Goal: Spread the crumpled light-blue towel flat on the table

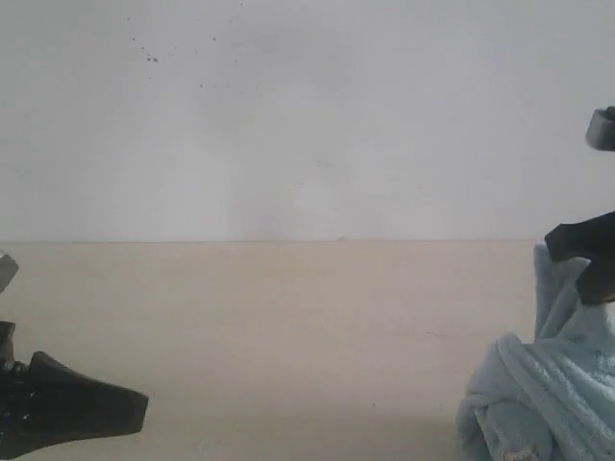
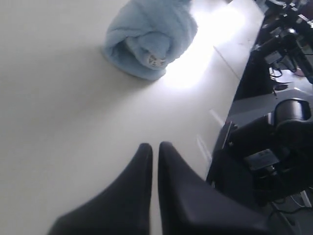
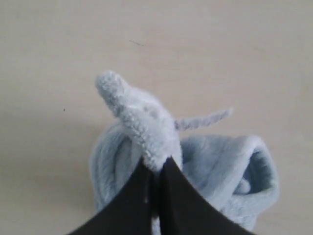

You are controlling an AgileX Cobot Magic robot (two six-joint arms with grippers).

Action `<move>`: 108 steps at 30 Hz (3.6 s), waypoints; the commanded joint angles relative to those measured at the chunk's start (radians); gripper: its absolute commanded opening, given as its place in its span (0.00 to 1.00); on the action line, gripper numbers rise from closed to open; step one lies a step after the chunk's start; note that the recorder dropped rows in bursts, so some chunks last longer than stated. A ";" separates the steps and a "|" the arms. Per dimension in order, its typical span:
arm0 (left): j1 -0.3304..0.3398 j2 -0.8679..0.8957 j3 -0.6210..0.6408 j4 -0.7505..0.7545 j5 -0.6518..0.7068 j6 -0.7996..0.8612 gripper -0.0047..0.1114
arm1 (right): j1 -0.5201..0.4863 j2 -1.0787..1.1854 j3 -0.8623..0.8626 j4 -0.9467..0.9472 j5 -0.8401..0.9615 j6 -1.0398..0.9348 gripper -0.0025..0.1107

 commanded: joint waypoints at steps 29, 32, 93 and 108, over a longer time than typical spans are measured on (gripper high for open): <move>-0.682 0.445 -0.430 -0.177 -0.528 0.691 0.55 | -0.003 0.000 0.023 0.305 0.009 -0.288 0.02; -0.682 0.526 -0.473 -0.206 -0.473 0.667 0.55 | -0.003 0.000 0.023 0.297 0.011 -0.298 0.02; -0.745 0.466 -0.517 -0.017 -1.157 0.083 0.07 | -0.003 0.003 0.027 -0.848 -0.164 0.622 0.02; -0.529 -0.168 0.064 -0.015 -1.282 0.147 0.07 | -0.003 0.003 0.027 -0.803 -0.096 0.612 0.02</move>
